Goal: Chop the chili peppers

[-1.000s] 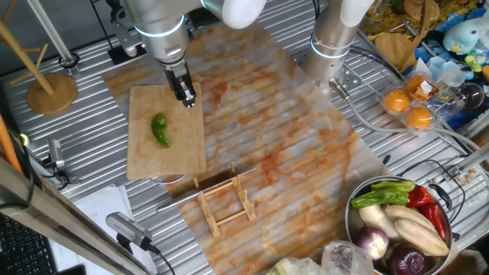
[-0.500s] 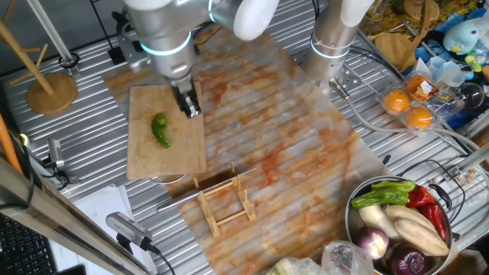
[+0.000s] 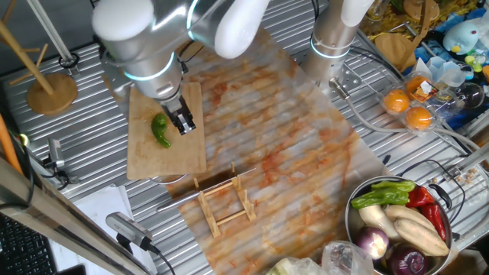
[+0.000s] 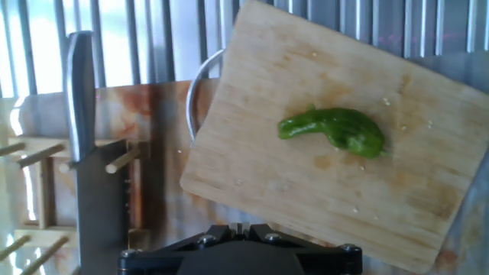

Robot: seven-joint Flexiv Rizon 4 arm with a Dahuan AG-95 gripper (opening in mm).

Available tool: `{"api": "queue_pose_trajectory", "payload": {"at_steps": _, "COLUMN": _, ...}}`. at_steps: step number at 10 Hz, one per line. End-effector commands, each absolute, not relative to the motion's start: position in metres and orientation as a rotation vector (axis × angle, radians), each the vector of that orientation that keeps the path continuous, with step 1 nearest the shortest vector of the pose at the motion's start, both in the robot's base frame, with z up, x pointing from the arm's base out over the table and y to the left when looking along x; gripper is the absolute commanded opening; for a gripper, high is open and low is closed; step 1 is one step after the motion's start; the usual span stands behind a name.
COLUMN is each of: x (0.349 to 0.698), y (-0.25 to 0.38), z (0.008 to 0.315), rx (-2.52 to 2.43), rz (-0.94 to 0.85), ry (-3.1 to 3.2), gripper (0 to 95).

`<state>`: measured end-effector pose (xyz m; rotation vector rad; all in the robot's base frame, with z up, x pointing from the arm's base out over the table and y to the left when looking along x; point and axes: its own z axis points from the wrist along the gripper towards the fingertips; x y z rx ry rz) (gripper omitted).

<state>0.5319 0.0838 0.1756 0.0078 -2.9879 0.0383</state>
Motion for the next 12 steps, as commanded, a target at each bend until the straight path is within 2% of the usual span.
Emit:
{"api": "queue_pose_trajectory", "payload": {"at_steps": 1, "x": 0.531, "y": 0.085, "z": 0.175, "rx": 0.02, "rz": 0.045, "ry": -2.989, "gripper": 0.0}}
{"api": "queue_pose_trajectory", "payload": {"at_steps": 6, "x": 0.531, "y": 0.086, "z": 0.175, "rx": 0.047, "rz": 0.102, "ry": -2.988, "gripper": 0.0}}
{"api": "queue_pose_trajectory", "payload": {"at_steps": 9, "x": 0.531, "y": 0.086, "z": 0.175, "rx": 0.241, "rz": 0.063, "ry": -2.966, "gripper": 0.0}}
{"api": "queue_pose_trajectory", "payload": {"at_steps": 12, "x": 0.527, "y": 0.119, "z": 0.185, "rx": 0.182, "rz": 0.058, "ry": -3.005, "gripper": 0.0}}
